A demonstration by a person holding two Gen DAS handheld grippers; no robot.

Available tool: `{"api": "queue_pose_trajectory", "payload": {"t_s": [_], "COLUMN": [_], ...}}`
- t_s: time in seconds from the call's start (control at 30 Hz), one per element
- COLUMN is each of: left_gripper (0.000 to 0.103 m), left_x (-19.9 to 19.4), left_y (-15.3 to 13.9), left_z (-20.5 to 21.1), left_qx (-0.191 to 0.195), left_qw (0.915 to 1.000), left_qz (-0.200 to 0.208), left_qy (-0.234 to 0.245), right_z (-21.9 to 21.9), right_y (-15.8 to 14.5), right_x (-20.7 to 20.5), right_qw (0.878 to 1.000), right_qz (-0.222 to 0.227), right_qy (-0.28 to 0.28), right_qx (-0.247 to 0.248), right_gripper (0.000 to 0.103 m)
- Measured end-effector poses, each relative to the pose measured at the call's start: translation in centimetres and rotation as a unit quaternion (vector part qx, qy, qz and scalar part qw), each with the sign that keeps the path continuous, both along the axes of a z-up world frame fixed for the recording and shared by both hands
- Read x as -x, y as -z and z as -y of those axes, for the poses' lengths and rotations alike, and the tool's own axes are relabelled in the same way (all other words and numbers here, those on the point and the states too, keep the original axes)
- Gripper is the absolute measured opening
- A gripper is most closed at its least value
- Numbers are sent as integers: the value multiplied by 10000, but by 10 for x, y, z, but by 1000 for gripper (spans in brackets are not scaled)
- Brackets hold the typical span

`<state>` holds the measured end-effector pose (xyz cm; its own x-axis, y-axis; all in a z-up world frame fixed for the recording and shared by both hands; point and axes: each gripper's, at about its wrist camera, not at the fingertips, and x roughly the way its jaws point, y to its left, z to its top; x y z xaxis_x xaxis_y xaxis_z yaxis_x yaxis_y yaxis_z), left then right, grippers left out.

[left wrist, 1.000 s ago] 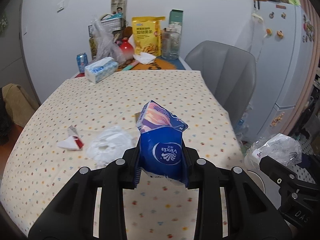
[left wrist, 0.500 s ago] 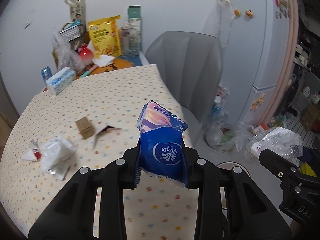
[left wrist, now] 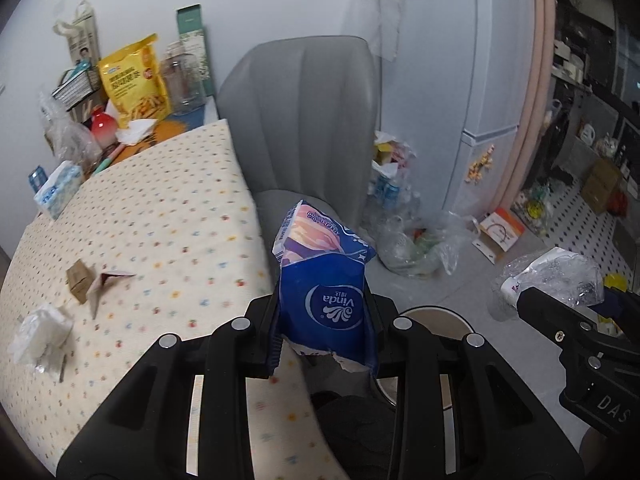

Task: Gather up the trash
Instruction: 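Carry both items to the bin and open the right tool over it, then open the left tool over the bin to drop the tissue pack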

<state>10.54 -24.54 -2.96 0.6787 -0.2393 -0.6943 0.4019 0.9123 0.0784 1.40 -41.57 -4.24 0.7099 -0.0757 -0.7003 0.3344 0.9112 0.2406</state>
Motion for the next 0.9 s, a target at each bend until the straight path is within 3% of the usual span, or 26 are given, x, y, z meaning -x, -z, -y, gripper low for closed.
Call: {"api": "queue_pose_trajectory", "payload": {"t_s": [0.2, 0.27, 0.43, 0.9], "left_gripper": [31, 31, 31, 34], "left_x": [-4, -5, -7, 18], "left_y": [8, 10, 17, 40], "left_z": [26, 34, 50, 125], "left_qx": [-143, -183, -257, -408], "left_qw": [9998, 9996, 9992, 9931], "left_qz": [-64, -81, -151, -415], "left_qy": [145, 184, 276, 1021], "right_z": [29, 39, 61, 121], "right_y": [14, 17, 27, 37], "right_x": [-5, -4, 6, 67], "right_qw": [9998, 9996, 9988, 9919], "right_qz": [25, 45, -40, -80], "right_qy": [119, 178, 420, 1224], "right_qx": [-131, -196, -246, -322], "right_gripper": [69, 75, 76, 77]}}
